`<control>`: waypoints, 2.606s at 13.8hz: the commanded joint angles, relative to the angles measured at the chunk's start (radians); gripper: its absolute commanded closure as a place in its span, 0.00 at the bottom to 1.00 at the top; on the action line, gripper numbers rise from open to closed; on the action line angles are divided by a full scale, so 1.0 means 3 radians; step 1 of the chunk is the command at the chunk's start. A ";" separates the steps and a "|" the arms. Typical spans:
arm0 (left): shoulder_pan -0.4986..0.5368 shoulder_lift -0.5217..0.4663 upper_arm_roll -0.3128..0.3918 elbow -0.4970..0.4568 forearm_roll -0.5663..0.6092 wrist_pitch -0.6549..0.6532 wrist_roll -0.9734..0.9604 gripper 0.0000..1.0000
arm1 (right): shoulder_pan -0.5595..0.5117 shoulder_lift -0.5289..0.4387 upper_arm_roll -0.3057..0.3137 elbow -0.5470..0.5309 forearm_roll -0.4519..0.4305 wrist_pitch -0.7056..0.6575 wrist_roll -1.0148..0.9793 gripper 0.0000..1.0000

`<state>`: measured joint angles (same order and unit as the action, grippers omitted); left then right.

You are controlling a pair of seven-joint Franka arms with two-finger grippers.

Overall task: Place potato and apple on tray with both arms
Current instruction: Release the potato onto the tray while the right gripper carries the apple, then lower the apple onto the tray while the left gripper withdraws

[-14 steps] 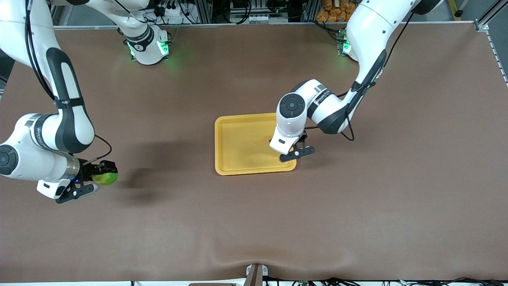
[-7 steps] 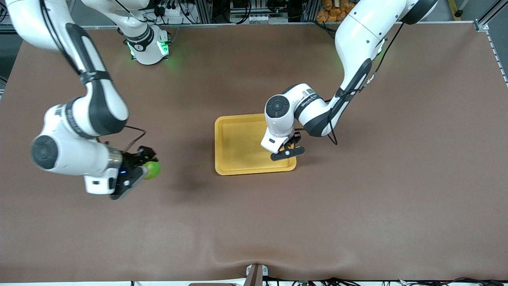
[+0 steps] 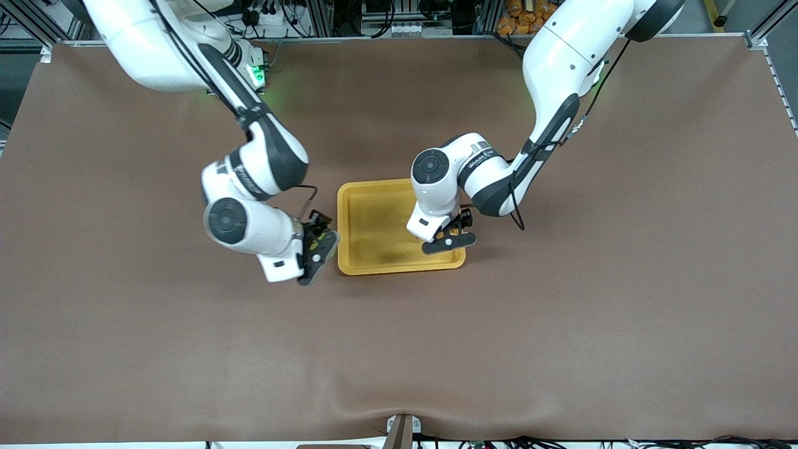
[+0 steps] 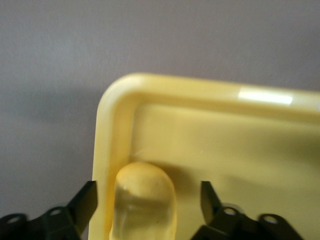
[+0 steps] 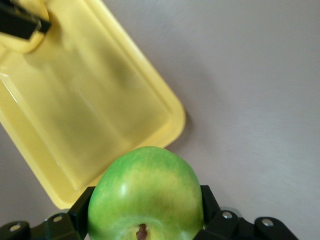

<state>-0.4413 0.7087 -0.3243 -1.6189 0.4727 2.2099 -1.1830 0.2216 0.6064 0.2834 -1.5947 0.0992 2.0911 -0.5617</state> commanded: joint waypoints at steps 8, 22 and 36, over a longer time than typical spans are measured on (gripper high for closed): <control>0.0683 -0.0812 -0.0029 0.0114 -0.0419 -0.0509 0.0450 0.00 | 0.0212 -0.0022 0.0001 -0.0467 0.0452 0.0464 0.0149 0.83; 0.1618 -0.1702 -0.0029 0.0119 -0.1192 -0.1500 0.1993 0.00 | 0.0427 0.0029 -0.0019 -0.0462 0.0401 0.0587 0.0211 0.00; 0.2340 -0.2162 0.0038 0.0513 -0.1192 -0.2540 0.3330 0.00 | -0.0476 -0.0804 -0.0122 -0.0289 0.0411 -0.0244 0.0190 0.00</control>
<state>0.2502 0.0994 -0.3100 -1.4523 0.1311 1.4634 -0.2094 0.1828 0.4057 0.2314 -1.6906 0.2141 2.1118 -0.4982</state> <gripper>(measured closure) 0.000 0.000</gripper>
